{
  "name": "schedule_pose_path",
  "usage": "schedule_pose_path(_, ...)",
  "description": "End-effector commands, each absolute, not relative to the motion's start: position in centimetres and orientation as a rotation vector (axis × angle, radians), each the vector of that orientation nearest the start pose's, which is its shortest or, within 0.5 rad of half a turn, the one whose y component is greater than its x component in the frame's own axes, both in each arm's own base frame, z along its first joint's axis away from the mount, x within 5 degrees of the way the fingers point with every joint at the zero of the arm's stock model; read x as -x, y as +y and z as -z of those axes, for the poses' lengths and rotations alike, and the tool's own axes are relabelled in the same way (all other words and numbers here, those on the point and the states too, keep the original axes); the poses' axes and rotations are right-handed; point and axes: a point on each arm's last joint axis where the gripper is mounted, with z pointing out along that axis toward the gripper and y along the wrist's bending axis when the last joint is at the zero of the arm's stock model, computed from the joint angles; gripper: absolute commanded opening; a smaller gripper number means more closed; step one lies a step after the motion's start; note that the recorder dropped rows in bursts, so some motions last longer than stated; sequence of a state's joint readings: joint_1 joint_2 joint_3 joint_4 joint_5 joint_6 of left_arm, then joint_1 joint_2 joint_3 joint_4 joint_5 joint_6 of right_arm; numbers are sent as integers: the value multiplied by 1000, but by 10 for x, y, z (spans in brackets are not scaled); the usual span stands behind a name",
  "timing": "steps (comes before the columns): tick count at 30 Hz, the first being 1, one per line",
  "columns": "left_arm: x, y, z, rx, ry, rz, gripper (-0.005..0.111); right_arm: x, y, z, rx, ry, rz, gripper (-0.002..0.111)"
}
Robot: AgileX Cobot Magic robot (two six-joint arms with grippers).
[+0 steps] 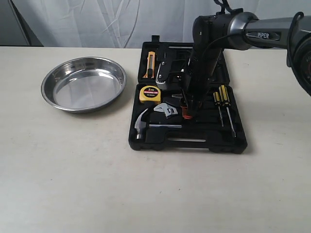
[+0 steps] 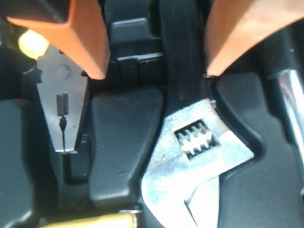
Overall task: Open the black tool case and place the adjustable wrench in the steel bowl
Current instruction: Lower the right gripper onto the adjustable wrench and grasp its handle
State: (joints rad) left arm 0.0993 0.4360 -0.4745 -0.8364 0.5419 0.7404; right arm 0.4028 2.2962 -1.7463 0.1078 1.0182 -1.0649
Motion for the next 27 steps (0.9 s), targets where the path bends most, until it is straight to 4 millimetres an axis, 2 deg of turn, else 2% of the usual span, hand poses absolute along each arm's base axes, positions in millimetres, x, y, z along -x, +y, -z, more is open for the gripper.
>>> schedule_pose_path(1, -90, -26, -308, -163, 1809, 300, 0, -418, 187, -111, 1986, 2325, -107, 41)
schedule_pose_path(2, -90, -26, -308, -165, 1810, 297, 0, -418, 187, -111, 1986, 2325, -107, 22)
schedule_pose_path(4, -90, -26, -308, -165, 1810, 297, 0, -417, 190, -111, 1950, 2338, -158, 0)
schedule_pose_path(7, -90, -26, -308, -165, 1810, 297, 0, -415, 191, -112, 1946, 2356, -199, 0)
schedule_pose_path(9, -90, -26, -308, -165, 1810, 297, 0, -412, 190, -121, 1955, 2356, -203, 0)
schedule_pose_path(11, -90, -26, -308, -165, 1810, 297, 0, -413, 190, -140, 1929, 2318, -177, -1)
schedule_pose_path(15, -90, -26, -308, -165, 1810, 297, 0, -412, 190, -160, 1906, 2282, -152, -1)
schedule_pose_path(27, -90, -26, -308, -164, 1809, 299, 0, -410, 195, -164, 1849, 2285, -240, -1)
